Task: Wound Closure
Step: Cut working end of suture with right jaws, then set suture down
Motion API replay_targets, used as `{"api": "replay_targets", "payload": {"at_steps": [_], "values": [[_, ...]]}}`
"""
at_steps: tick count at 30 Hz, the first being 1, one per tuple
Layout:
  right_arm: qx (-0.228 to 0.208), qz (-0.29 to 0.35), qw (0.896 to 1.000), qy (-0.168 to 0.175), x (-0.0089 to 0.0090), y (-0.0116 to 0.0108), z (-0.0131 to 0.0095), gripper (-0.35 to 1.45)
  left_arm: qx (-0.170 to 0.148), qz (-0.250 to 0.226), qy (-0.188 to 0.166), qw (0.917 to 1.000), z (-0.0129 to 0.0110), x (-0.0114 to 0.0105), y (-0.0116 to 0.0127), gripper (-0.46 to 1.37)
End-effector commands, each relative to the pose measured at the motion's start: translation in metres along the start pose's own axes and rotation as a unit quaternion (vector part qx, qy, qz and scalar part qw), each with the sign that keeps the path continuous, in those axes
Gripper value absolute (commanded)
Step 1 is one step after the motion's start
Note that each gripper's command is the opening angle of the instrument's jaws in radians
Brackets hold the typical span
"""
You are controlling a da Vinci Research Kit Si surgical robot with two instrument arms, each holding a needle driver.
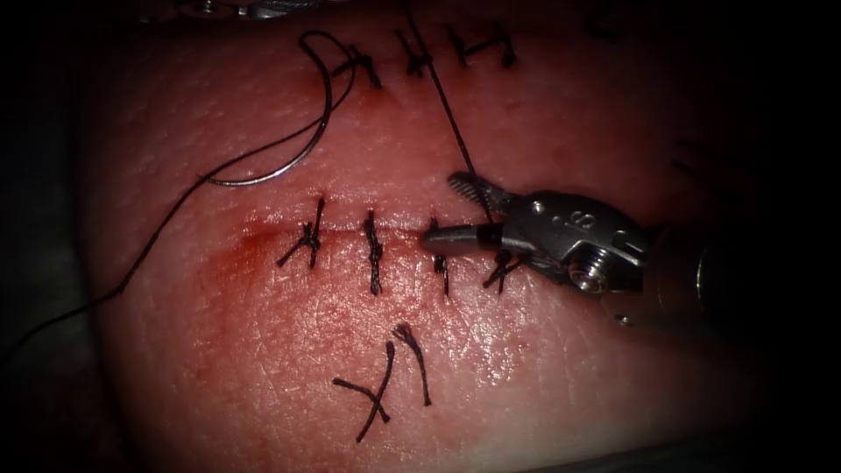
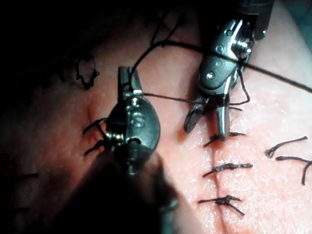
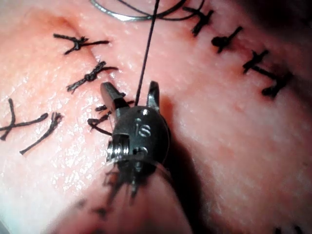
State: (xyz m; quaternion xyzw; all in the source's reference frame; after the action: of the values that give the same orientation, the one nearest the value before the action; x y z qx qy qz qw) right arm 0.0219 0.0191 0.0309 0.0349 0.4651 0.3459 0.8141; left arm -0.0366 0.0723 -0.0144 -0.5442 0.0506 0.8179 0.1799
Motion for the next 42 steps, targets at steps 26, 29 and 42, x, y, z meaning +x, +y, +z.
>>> {"api": "replay_targets", "payload": {"at_steps": [26,29,42], "values": [[0.018,-0.02,1.0,-0.01,-0.001,-0.0004,0.0014,-0.35,-0.008,0.001,0.001,1.0,0.0,0.0002,-0.0001,-0.35],[0.022,-0.021,0.999,-0.01,-0.0011,-0.0002,0.001,-0.35,-0.008,0.001,0.001,1.0,0.0,0.0002,-0.0001,-0.35],[-0.081,0.001,0.997,-0.001,-0.0002,0.0065,-0.0109,1.2,-0.016,0.007,0.031,0.9994,0.0018,0.0012,0.0012,-0.35]]}}
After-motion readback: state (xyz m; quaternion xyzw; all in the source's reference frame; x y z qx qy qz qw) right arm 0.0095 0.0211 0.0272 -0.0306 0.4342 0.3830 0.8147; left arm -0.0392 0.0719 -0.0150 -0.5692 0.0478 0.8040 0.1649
